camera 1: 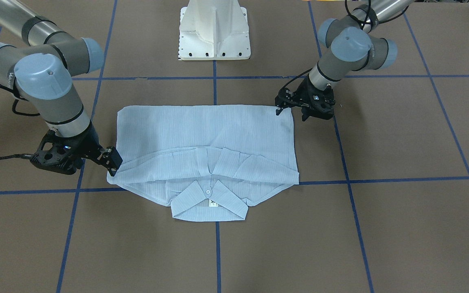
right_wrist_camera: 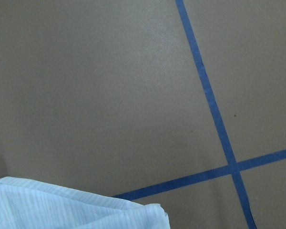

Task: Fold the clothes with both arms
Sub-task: 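Lower the left gripper and grasp the folded shirt's side edge nearest it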

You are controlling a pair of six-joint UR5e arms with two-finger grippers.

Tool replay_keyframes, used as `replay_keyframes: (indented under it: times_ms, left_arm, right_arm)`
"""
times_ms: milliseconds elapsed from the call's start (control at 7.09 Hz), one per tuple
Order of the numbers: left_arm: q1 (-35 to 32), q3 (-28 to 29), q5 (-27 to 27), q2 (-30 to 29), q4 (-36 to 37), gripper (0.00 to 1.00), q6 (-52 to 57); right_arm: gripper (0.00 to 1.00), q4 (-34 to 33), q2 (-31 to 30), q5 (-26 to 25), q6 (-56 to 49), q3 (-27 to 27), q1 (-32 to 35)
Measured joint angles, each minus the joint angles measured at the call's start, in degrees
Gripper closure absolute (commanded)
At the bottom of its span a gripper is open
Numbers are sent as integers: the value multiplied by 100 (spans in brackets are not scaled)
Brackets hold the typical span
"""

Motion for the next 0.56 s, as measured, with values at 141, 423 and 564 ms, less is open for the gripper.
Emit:
replay_keyframes:
  times_ms: [141, 423, 564]
  left_arm:
    - [85, -11, 102, -7, 0, 15, -206]
    - [226, -19, 280, -39, 0, 52, -502]
    - [290, -17, 315, -73, 5, 59, -583]
  right_arm:
    - [0, 2, 5, 6, 5, 6, 0]
    - [0, 3, 8, 14, 8, 13, 0]
    - [0, 4, 4, 15, 7, 13, 0]
